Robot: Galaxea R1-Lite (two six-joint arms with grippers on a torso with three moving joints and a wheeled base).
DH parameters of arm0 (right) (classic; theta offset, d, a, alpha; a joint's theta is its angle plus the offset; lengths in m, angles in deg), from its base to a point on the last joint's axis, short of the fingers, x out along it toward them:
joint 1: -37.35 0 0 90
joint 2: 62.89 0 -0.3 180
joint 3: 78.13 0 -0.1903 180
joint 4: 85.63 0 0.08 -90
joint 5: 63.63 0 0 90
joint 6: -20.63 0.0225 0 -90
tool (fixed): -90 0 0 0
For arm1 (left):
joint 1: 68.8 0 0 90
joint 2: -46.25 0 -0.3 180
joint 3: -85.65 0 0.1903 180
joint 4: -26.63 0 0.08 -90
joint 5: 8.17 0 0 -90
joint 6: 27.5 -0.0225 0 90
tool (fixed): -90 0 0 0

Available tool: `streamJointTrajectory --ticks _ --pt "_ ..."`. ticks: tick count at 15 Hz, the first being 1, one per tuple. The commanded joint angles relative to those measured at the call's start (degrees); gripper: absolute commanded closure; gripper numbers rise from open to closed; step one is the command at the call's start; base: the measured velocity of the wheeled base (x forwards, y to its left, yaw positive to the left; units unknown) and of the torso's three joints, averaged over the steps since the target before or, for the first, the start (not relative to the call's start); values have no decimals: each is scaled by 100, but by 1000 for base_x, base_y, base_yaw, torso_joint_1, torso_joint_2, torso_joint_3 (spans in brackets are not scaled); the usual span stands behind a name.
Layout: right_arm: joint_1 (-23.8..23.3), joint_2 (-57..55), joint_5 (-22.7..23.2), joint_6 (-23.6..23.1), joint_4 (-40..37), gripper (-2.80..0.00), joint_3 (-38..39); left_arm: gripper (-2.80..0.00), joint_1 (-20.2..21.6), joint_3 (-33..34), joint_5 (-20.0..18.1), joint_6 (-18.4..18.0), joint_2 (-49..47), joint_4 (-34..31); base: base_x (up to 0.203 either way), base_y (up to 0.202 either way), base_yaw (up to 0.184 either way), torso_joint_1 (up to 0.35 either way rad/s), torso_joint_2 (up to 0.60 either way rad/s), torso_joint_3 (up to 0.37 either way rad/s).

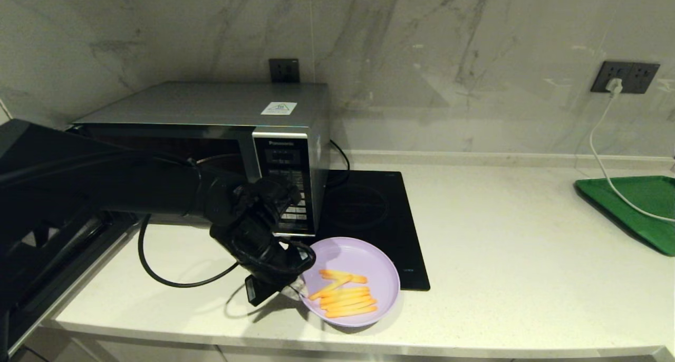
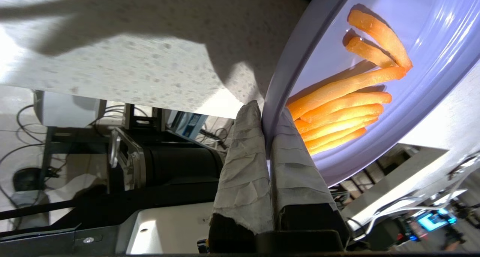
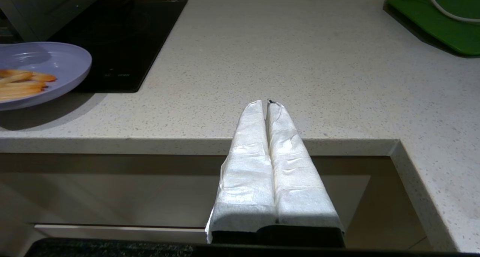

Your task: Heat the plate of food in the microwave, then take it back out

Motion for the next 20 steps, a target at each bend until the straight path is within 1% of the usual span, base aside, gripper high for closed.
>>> streamJointTrajectory --ticks 1,6,11,14,15,16,18,20 --pt "2 2 -2 4 -3 0 -2 0 -103 -92 13 51 -175 -24 0 0 0 0 0 0" --pt "2 2 -2 4 -3 0 -2 0 -191 -247 65 59 -363 -33 0 0 0 0 0 0" --pt "2 2 -2 4 -3 0 -2 0 -192 -543 197 138 -634 -60 0 0 0 0 0 0" --pt "2 2 -2 4 -3 0 -2 0 -185 -664 190 147 -670 -69 0 0 0 0 0 0" --pt "2 2 -2 4 -3 0 -2 0 -183 -784 190 180 -724 -86 0 0 0 0 0 0" --pt "2 2 -6 4 -3 0 2 0 -177 -953 193 300 -795 -146 0 0 0 0 0 0" --pt "2 2 -2 4 -3 0 -2 0 -181 -1304 193 464 -968 -456 0 0 0 0 0 0" --pt "2 2 -4 4 -3 0 5 0 -183 -1350 190 489 -1017 -526 0 0 0 0 0 0"
